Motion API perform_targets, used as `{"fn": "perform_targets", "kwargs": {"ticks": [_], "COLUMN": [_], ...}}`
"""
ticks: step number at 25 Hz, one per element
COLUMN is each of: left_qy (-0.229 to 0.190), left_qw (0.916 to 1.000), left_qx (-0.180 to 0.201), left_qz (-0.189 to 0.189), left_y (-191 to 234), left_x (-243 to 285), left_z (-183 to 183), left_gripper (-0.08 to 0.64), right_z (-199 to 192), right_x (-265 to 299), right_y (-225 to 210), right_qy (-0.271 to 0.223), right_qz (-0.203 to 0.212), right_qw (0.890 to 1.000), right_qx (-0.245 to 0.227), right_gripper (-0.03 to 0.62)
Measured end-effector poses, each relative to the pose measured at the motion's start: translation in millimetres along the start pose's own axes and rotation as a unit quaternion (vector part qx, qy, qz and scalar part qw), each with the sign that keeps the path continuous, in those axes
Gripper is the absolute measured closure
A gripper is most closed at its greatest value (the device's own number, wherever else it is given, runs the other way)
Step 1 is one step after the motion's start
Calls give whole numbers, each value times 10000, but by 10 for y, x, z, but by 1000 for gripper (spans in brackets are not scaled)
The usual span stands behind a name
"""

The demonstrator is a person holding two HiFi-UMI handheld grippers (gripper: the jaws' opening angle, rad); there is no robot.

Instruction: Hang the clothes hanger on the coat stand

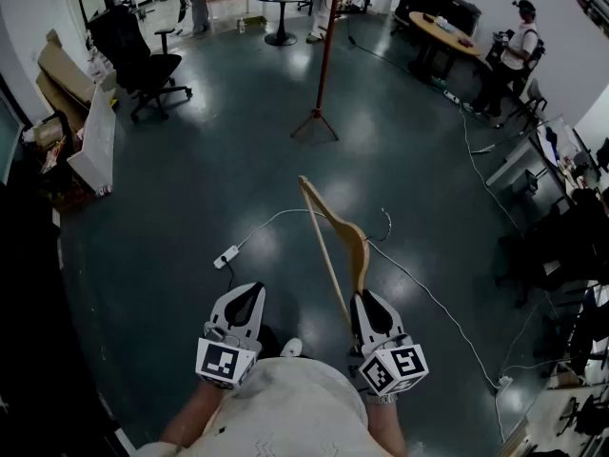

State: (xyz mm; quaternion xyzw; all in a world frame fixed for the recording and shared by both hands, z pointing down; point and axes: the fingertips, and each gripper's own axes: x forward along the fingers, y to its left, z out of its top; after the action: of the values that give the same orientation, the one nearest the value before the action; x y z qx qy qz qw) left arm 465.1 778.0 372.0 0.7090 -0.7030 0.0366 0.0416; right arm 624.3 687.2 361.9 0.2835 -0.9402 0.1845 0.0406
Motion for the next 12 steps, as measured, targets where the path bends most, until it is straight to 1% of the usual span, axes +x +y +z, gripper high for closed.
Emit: {"fn": "perform_targets", "kwargs": {"ticks": [3,6,9,12], "left_qy": [-206,-135,-181,-145], "left_qw": [9997,9998,9990,9989], "left_qx": [-82,-137,-390,-439], "left_qz": [67,79,110,-32], "left_y": [98,208,218,163], "left_x": [36,81,186,358], "left_z": [59,32,1,-55], "left_gripper": [546,546,546,546], "right_z": [-68,-88,-82,-69], "right_x": [28,112,111,132], "right_y": [17,33,-49,-179], "right_qy": [-95,-89,-51,-42], "right_qz": [21,21,-84,-224], "right_qw": [9999,9999,9999,9997], "right_qx": [51,46,35,33], "right_gripper": [526,526,526,526]}}
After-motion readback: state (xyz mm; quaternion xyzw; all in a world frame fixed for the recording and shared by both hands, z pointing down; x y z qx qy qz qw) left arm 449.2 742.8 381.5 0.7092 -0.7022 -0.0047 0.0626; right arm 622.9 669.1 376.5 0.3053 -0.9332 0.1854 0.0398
